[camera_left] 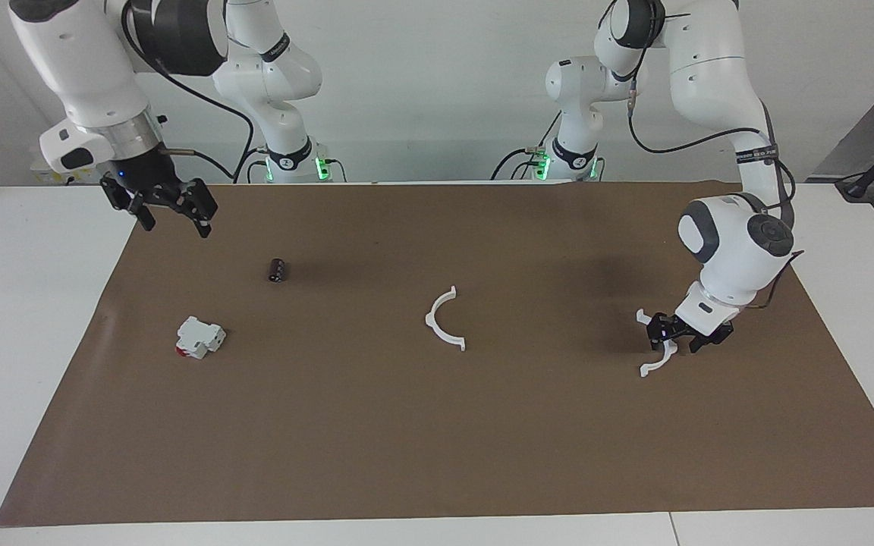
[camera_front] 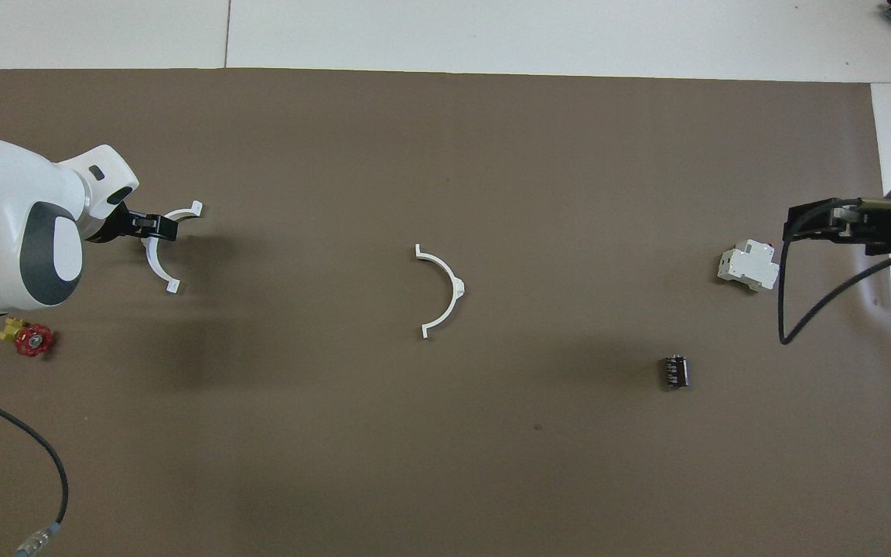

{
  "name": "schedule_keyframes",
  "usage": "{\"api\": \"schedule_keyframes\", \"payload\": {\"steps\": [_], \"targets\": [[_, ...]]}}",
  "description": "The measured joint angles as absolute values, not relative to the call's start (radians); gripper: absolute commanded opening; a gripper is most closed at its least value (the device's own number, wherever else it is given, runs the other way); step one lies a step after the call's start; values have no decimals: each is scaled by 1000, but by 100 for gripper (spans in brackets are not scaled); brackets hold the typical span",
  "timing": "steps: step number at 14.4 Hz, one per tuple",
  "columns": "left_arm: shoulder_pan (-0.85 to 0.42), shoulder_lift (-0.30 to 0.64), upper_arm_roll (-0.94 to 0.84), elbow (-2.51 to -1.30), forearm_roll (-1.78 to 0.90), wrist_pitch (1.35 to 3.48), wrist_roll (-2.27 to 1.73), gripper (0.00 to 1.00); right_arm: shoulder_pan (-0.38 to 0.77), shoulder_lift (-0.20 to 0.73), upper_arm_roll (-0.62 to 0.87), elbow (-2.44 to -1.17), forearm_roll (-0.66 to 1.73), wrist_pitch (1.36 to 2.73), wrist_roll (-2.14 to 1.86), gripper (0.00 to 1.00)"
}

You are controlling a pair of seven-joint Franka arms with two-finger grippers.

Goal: Assemble drain pipe with both arms
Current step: 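Carry the second half-ring with the left gripper toward the placed half-ring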

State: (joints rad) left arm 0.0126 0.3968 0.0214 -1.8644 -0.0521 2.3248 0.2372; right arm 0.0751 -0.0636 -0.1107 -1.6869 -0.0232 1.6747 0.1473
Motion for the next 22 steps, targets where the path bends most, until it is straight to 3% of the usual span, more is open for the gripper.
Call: {"api": "schedule_keyframes", "payload": {"steps": [3, 7, 11, 15, 16, 22], "targets": [[20, 397, 22, -1864, -53, 2325, 245, 70, 76, -69, -97, -1587, -59, 1557, 146, 100], [20, 397, 21, -1865, -53, 2325, 247, 49, 76, -58, -91, -1581, -61, 1543, 146, 100], [20, 399, 21, -1866, -54, 2324, 250, 42, 77, -54, -90, -1585, -60, 1542, 146, 100], [20, 400, 21, -1867, -56, 2323, 250, 15, 79, -54, -89, -1594, -9, 1525, 146, 100], [20, 400, 20, -1867, -56, 2323, 250, 0, 78, -53, -89, -1597, -5, 1523, 147, 100], [0, 397, 14, -1865, -60, 2314, 221, 0, 76, -52, -89, -1601, -2, 1518, 148, 100]]}}
